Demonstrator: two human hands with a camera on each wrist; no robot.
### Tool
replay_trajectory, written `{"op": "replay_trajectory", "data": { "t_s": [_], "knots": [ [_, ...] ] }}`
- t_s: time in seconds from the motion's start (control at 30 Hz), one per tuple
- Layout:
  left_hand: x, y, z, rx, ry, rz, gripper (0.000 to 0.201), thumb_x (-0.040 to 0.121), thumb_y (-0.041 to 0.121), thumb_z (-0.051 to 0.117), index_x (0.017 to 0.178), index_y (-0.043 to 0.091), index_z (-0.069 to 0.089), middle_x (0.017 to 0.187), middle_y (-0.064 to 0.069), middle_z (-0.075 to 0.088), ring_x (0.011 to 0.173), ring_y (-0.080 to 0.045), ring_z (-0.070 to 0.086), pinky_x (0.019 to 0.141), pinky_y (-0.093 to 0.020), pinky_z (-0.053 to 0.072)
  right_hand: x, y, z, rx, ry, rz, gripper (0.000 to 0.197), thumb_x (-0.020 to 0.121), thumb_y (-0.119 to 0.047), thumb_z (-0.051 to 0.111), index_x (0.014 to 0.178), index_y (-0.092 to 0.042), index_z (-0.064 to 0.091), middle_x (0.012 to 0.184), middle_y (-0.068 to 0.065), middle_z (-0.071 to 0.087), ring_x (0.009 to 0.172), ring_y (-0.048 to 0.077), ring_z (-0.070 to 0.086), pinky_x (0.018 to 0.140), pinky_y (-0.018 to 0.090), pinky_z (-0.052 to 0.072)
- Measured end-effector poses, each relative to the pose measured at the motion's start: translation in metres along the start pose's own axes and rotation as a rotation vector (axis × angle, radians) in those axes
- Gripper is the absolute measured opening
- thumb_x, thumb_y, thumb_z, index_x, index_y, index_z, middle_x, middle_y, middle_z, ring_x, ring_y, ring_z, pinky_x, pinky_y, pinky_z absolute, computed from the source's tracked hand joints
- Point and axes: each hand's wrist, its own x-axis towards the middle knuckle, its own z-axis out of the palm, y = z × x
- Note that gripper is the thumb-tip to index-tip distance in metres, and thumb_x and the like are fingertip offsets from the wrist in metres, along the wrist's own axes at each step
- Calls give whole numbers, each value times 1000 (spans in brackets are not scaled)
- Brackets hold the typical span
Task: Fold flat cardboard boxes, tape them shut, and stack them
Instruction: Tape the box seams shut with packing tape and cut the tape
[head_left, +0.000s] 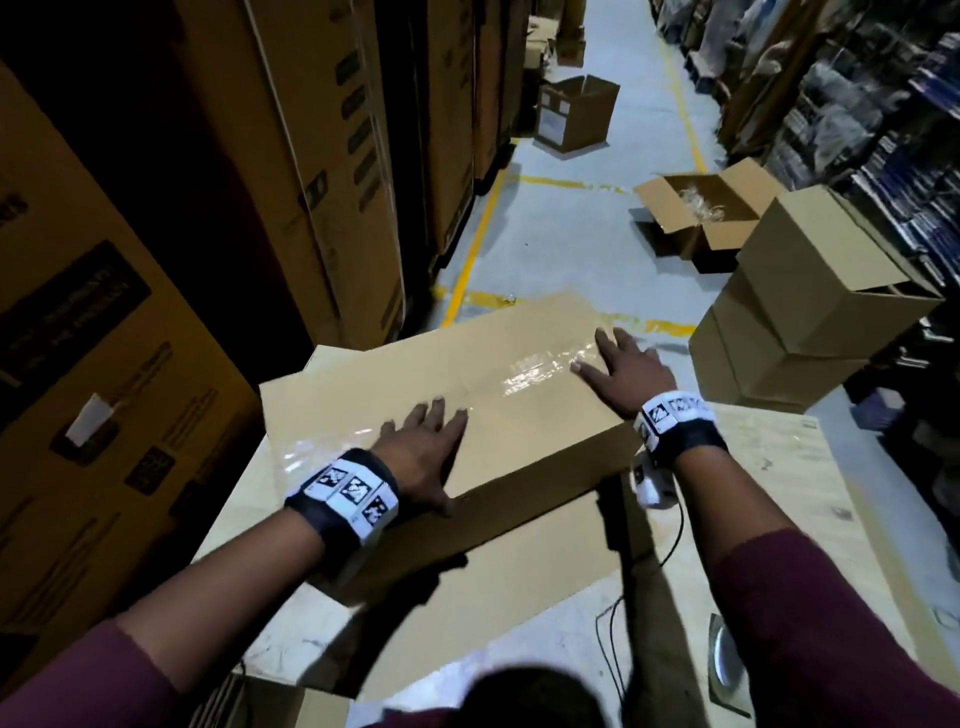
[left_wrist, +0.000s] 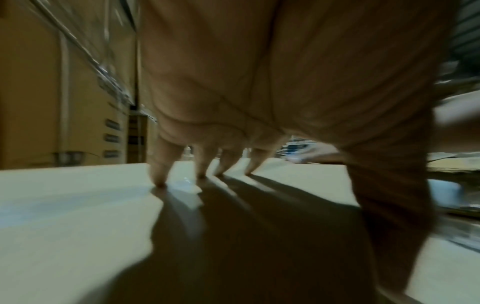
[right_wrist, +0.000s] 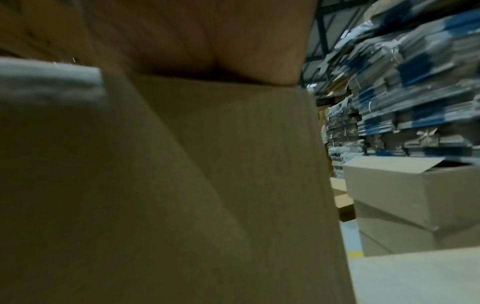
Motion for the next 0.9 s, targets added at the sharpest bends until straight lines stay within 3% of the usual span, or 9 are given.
{"op": "replay_trajectory", "data": {
  "t_s": [0.07,0.13,0.23,0.3,0.4,0.53,0.67,0.8,0.9],
  "knots": [
    [-2,-22,-2,24,-14,19,132,70,56,82,158,23,-9,167,-10,-11,154,-32,-2,119,-56,22,-28,0,9,80,35,19,83,90,-78,40,158,-32,25,164,5,28,141,41,34,109,50,39],
    [-6,-34,0,-37,-16,6,131,68,70,77,159,24,-6,168,-5,-7,154,-29,1,121,-51,22,-60,-3,19,171,65,35,84,90,-74,47,158,-29,27,155,12,40,137,39,39,107,47,41],
    [-7,-18,6,-96,36,28,123,70,81,64,159,24,1,168,-4,-3,153,-31,4,121,-49,23,-95,-8,34,302,70,95,95,88,-70,58,160,-18,24,152,15,45,138,37,41,108,44,40],
    [-2,8,12,-55,69,99,122,70,85,58,159,24,1,168,-7,-5,153,-34,0,120,-54,20,-105,-10,42,370,56,138,101,83,-72,62,158,-13,28,155,13,44,141,35,41,112,44,40],
    [11,48,20,-90,94,151,125,68,89,55,159,26,-4,167,-5,-13,153,-33,-10,119,-63,5,-110,-10,43,510,64,143,90,74,-74,67,145,-23,48,140,1,60,127,27,55,104,43,48],
    [21,79,29,-102,152,151,129,64,96,45,158,28,-11,165,-5,-21,152,-32,-19,116,-66,-9,-106,-6,30,840,-140,95,78,79,-56,79,145,-31,48,139,-10,60,126,12,57,111,41,43],
    [27,92,42,-109,260,149,125,65,99,28,159,24,-7,166,-7,-18,152,-31,-17,118,-61,-8,-113,-2,34,929,-221,136,65,89,-59,67,146,-34,50,141,-13,59,130,10,54,115,39,36],
    [27,102,44,-142,349,210,121,65,97,10,160,23,6,168,-6,-6,154,-29,-7,121,-56,-4,-134,20,40,855,-335,262,96,77,-92,46,150,-31,47,155,-7,46,142,17,43,122,46,27],
    [26,120,40,-400,451,371,93,82,80,30,151,19,38,161,-7,30,150,-27,21,122,-49,15,-161,46,46,923,-240,323,76,86,-85,39,125,-28,70,142,0,61,131,21,53,114,45,36]
  ]
}}
